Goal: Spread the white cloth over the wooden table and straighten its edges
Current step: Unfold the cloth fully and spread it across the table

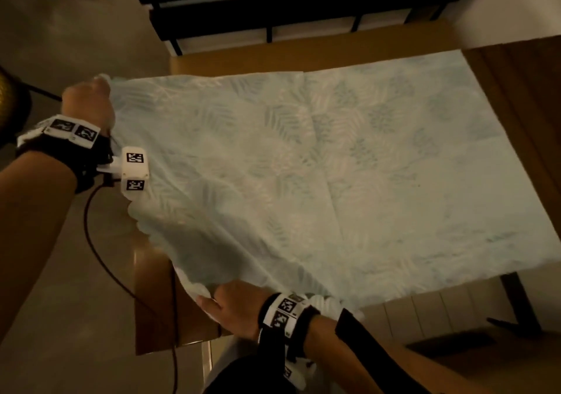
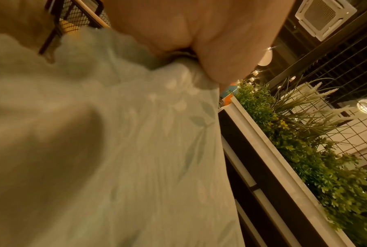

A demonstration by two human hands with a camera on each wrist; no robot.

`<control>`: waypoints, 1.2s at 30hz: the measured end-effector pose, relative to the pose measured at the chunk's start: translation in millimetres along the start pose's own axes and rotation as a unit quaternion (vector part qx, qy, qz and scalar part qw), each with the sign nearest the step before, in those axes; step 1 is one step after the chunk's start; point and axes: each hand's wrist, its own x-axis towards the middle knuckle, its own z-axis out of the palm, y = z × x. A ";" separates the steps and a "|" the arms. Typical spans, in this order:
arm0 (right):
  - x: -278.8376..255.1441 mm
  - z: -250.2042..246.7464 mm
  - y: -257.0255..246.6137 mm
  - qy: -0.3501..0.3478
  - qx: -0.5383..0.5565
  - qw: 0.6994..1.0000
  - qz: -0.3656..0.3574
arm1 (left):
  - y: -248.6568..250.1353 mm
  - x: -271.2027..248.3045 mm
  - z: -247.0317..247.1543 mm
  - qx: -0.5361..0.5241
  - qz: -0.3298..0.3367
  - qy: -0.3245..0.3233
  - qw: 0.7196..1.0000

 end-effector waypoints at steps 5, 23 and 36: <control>55.0 47.1 -44.1 -0.015 0.005 1.000 -0.012 | -53.3 1.9 4.9 -0.167 -0.114 -0.023 0.979; -121.2 -37.5 164.0 0.190 -0.128 0.967 0.114 | 24.9 -339.7 154.1 0.053 0.298 -0.342 0.890; -204.8 -64.1 272.4 0.157 -0.317 0.934 0.039 | 10.5 -405.0 162.1 0.044 0.262 -0.169 0.949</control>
